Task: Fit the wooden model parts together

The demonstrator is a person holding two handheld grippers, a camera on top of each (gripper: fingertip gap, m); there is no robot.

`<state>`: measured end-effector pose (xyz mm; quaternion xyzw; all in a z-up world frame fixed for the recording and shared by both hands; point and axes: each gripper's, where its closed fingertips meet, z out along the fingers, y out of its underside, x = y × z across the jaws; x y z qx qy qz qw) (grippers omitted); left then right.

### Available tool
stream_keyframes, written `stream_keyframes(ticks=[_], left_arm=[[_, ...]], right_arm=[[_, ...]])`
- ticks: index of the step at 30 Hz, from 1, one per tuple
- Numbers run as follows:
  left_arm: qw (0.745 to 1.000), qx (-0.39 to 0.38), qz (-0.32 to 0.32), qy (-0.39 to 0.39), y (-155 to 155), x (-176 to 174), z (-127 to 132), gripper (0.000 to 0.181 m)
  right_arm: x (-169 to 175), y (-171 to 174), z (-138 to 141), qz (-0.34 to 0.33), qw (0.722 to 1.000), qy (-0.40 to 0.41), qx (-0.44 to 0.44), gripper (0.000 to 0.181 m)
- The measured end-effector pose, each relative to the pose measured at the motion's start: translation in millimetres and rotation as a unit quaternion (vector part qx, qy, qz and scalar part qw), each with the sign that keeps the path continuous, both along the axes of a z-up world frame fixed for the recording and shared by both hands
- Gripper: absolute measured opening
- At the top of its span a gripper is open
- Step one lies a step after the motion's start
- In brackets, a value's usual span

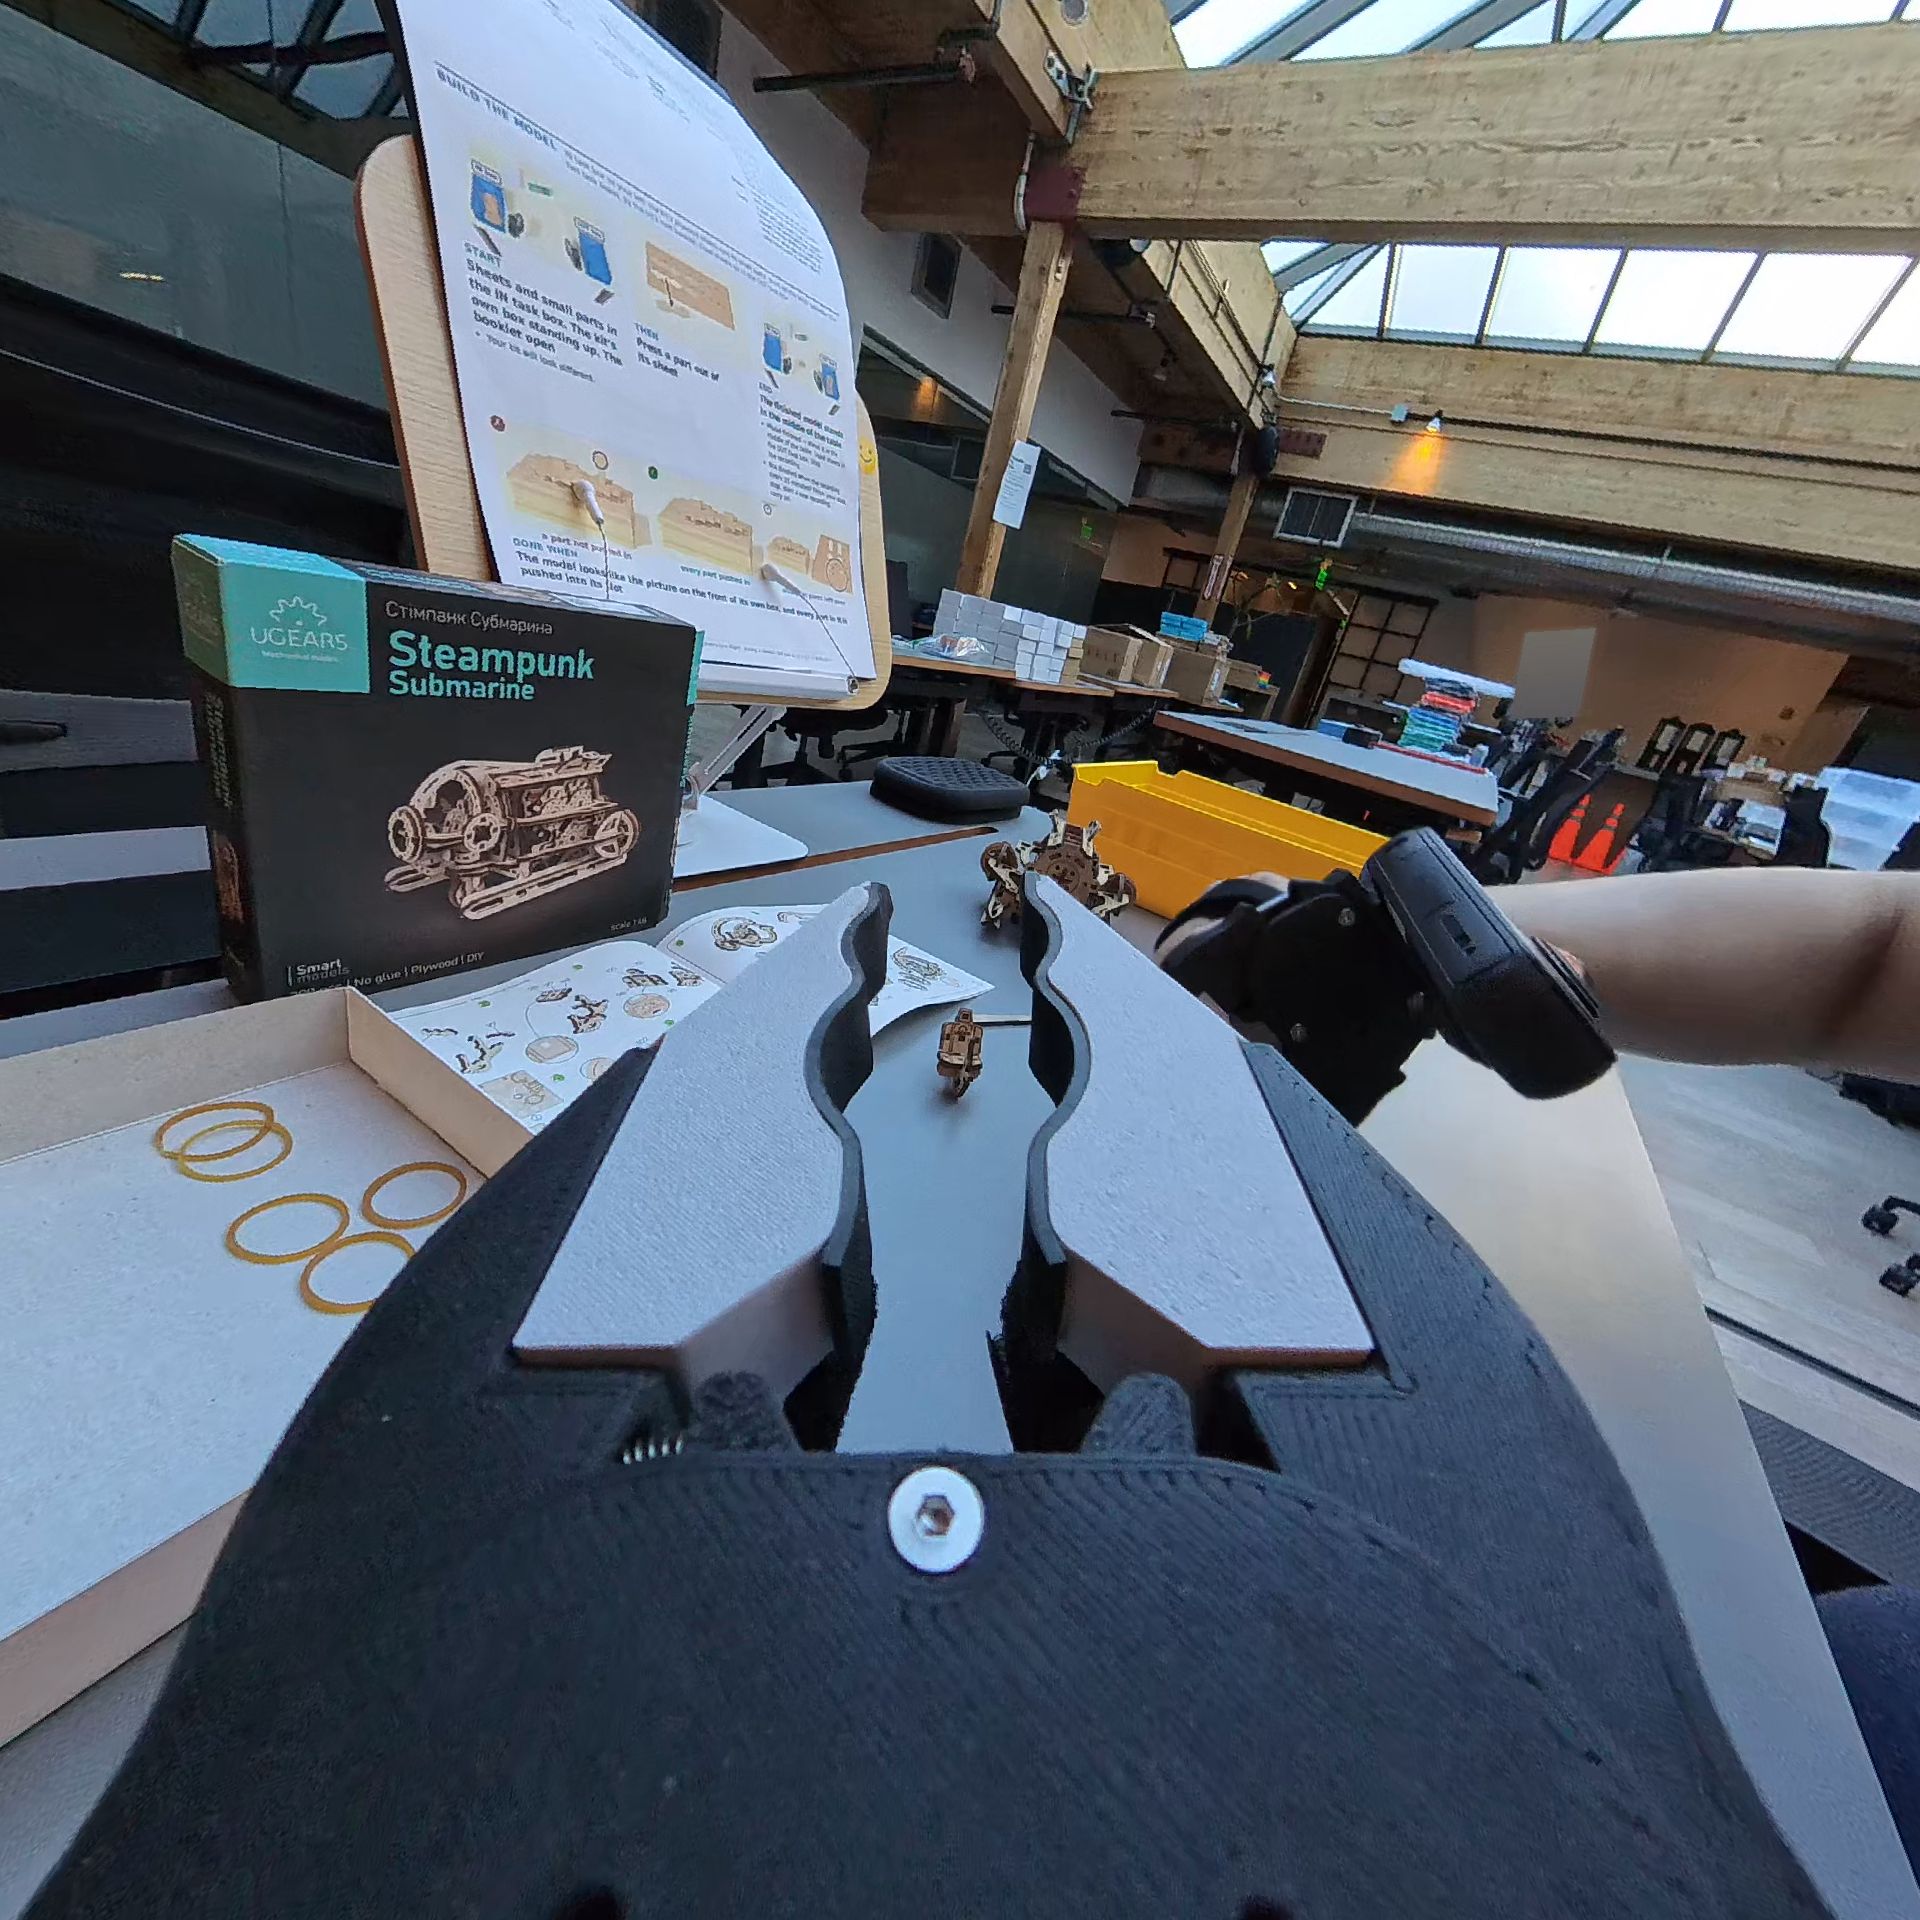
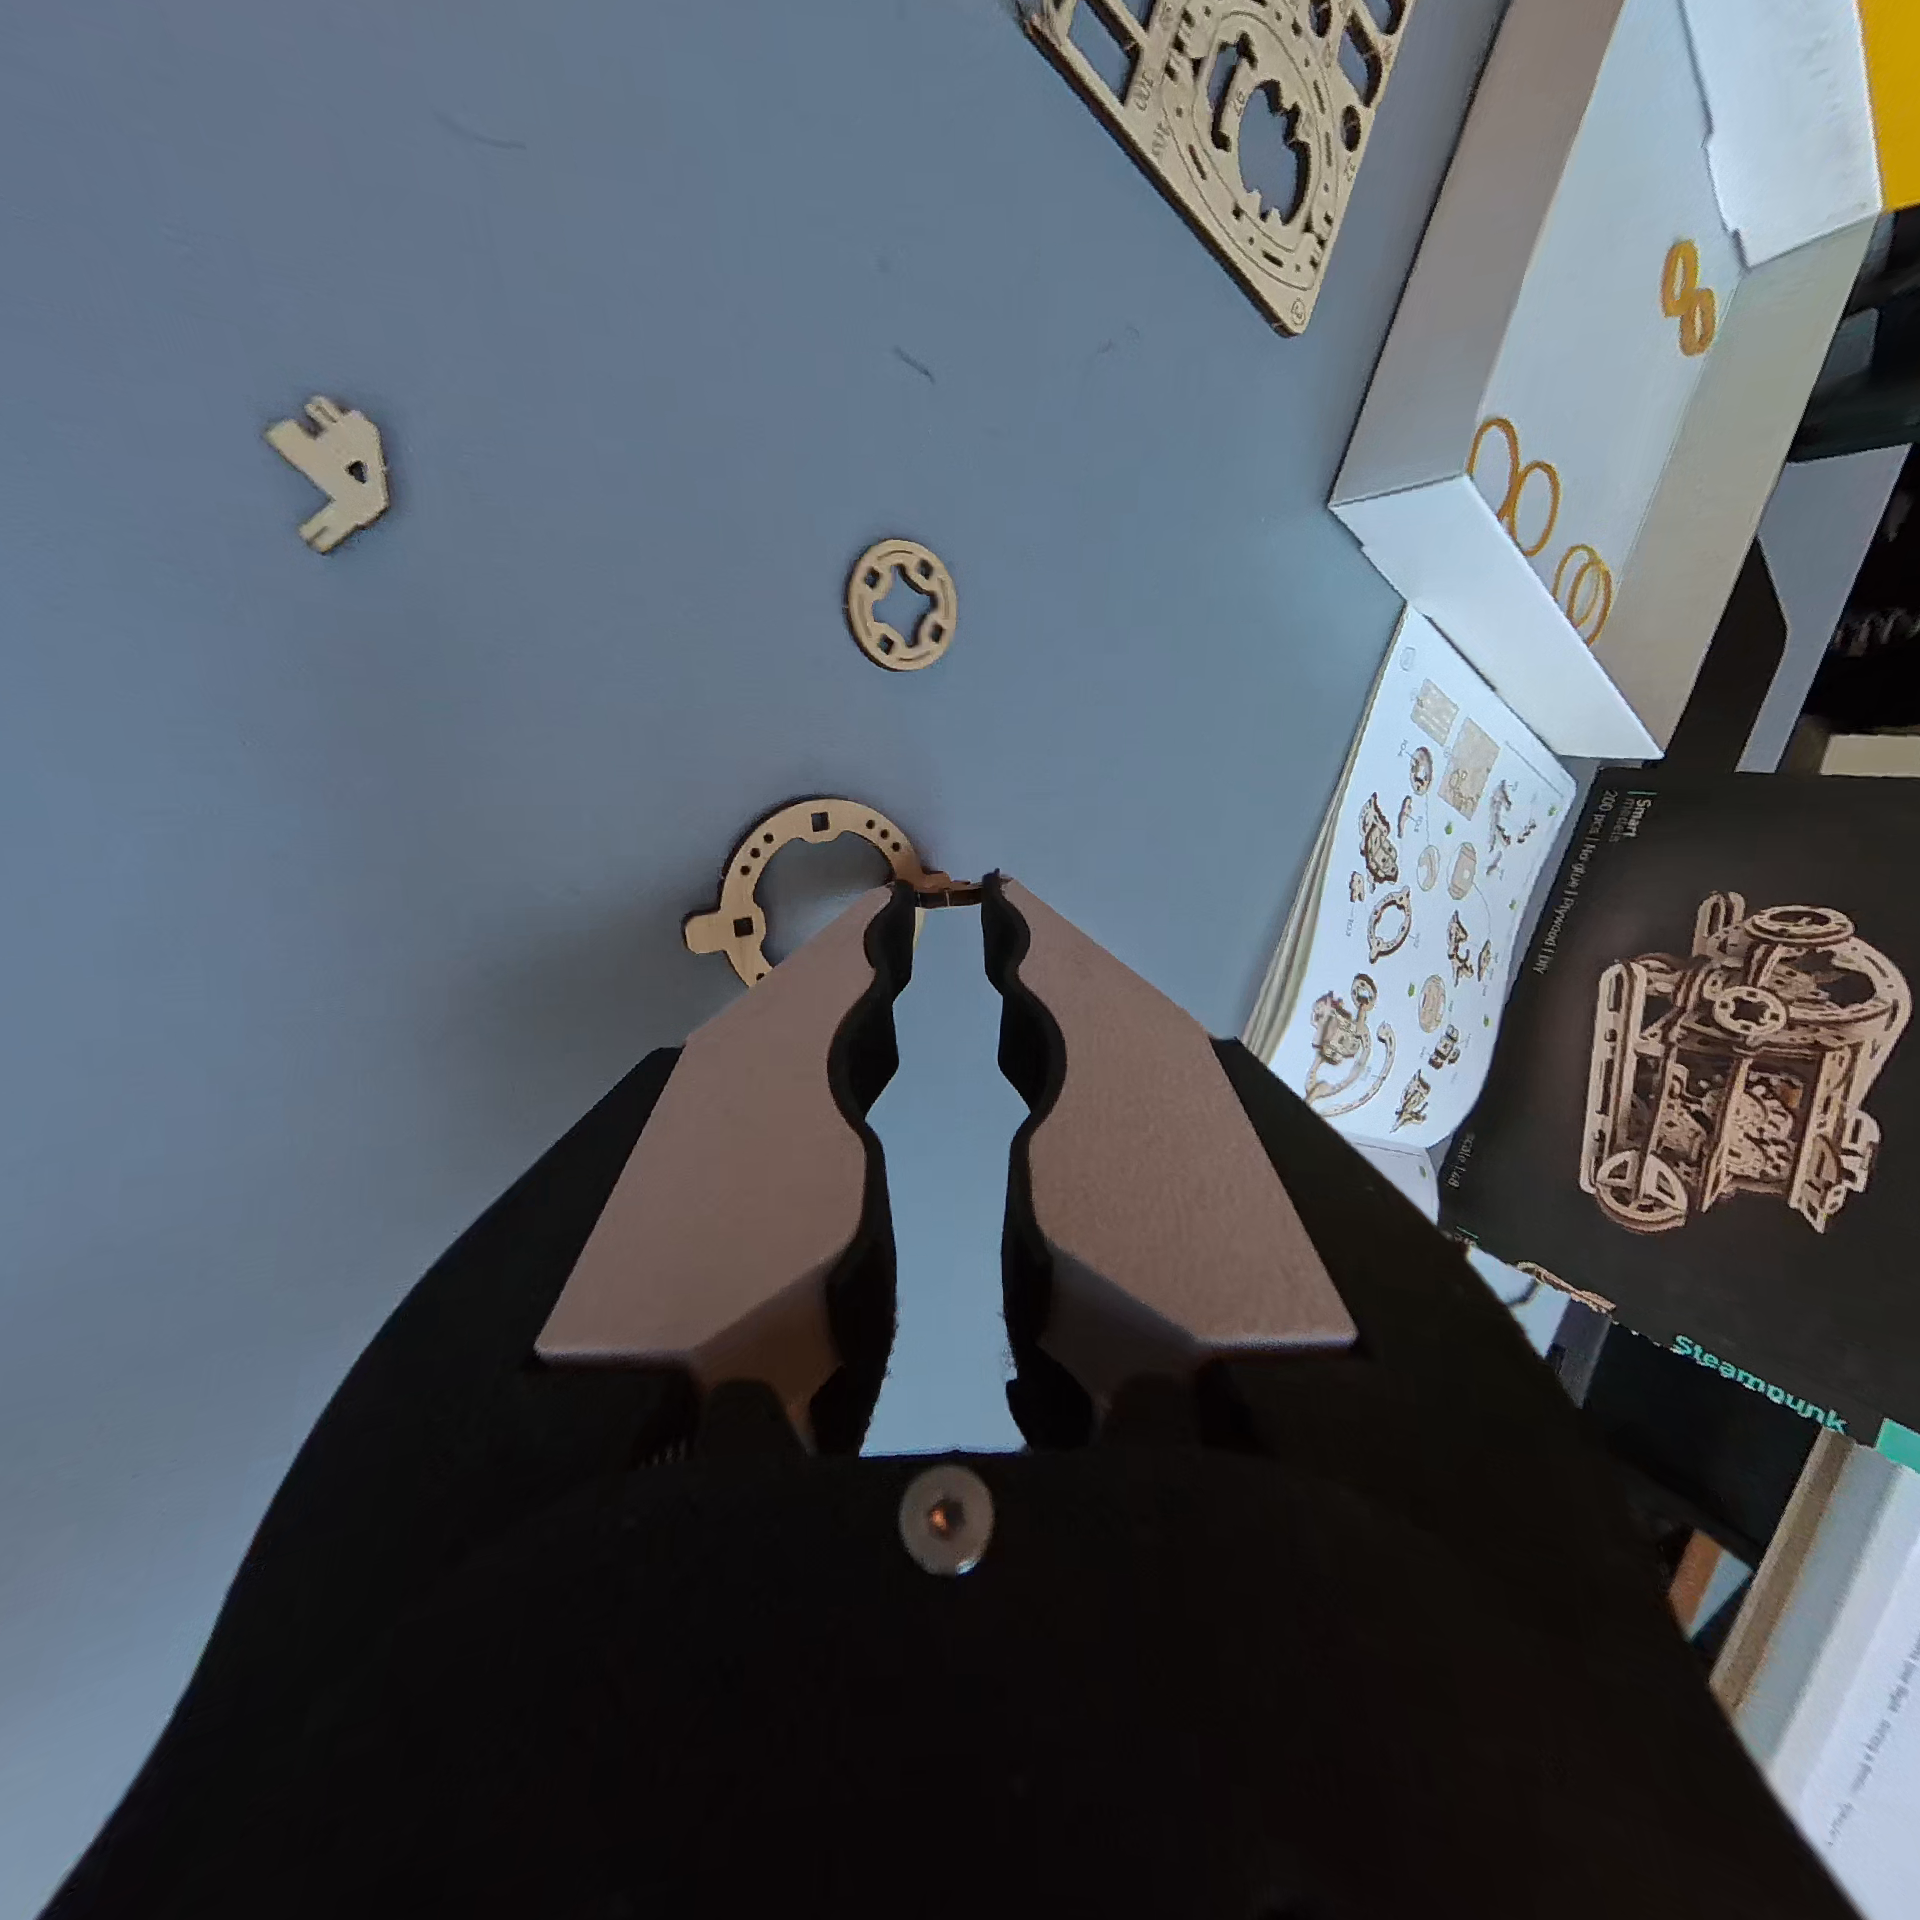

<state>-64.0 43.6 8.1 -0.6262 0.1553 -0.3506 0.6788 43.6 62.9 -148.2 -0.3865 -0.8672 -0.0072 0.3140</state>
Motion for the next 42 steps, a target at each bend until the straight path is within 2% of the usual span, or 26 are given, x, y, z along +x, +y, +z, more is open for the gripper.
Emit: stream_keyframes(ticks=[6,8,12,22,28,42], left_arm=[[1.0,-0.002,0.002,0.0,0.8,-1.0,-1.1,0.023],[1.0,-0.002,0.003,0.0,0.9,-1.8,-1.0,0.023],[1.0,-0.002,0.003,-0.002,0.9,-2.6,-0.3,0.023],[1.0,0.0,0.002,-0.001,0.3,-2.5,0.6,0.023],[1.0,0.0,0.002,-0.001,-0.1,-2.3,1.0,0.023],[1.0,0.001,0.002,-0.001,-0.3,-1.5,1.0,0.023]], right_arm=[[-4.2,-3.8,6.6,-0.01,0.993,-0.034,-0.11,0.027],[-3.7,3.7,3.1,-0.02,0.992,-0.052,-0.113,0.032],[-0.9,3.0,-5.0,-0.006,0.987,-0.091,-0.132,0.032],[0.7,2.1,-7.9,0.003,0.98,-0.148,-0.136,0.014],[1.2,1.8,-8.4,-0.005,0.978,-0.151,-0.146,0.012],[3.7,3.0,-8.0,-0.026,0.989,-0.117,-0.091,0.012]])
